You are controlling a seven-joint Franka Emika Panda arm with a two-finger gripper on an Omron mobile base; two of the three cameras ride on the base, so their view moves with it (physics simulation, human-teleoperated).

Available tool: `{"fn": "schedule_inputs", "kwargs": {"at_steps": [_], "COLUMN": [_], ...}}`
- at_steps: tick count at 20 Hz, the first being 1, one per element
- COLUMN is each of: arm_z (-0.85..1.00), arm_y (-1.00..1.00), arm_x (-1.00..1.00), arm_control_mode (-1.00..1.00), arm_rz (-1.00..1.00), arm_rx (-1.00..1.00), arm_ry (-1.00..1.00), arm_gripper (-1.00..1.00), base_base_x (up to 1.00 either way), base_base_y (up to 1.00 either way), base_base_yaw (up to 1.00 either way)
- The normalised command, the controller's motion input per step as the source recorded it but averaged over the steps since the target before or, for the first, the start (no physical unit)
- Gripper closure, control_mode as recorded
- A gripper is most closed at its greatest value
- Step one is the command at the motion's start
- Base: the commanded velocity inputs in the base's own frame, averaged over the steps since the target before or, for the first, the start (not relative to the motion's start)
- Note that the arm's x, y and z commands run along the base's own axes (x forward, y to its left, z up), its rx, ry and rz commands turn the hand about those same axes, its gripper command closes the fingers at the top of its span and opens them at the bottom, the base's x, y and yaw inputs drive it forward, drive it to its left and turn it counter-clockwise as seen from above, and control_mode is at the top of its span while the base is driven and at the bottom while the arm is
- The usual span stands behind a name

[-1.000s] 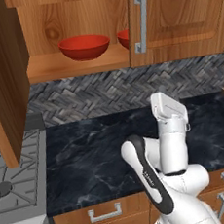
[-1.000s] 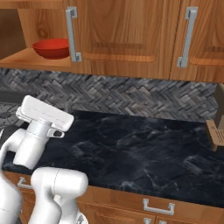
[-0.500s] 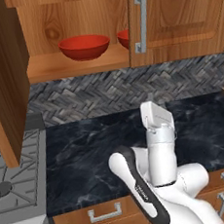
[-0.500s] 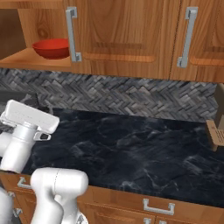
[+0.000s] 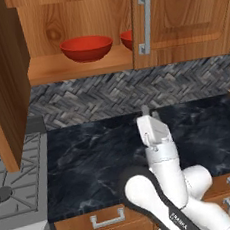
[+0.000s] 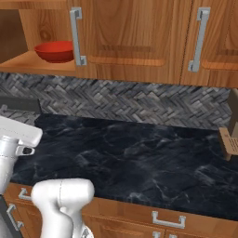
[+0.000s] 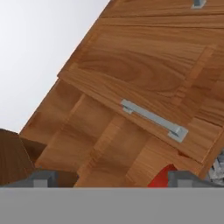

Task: Open the cabinet. Pick the bowls from the counter and place them in the cabinet. Then close the cabinet.

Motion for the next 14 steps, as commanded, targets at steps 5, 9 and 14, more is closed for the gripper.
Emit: {"fn": "schedule_inputs", "kwargs": {"at_steps": [5, 9, 14], "arm_z": [0.24, 0.16, 0.04], "arm_y": [0.0, 0.09, 0.42], "arm_x": [-1.0, -0.93, -0.66], "arm_control_mode": [-1.0, -1.0, -1.0], "arm_rz": [0.06, 0.06, 0.02], "arm_rx": [0.0, 0.0, 0.0], "arm_ry": [-0.04, -0.09, -0.02], "arm_gripper": [-1.0, -1.0, -1.0], "base_base_x": [0.0, 0.0, 0.0], "base_base_y": [0.0, 0.0, 0.0], "base_base_yaw": [0.0, 0.0, 0.0]}}
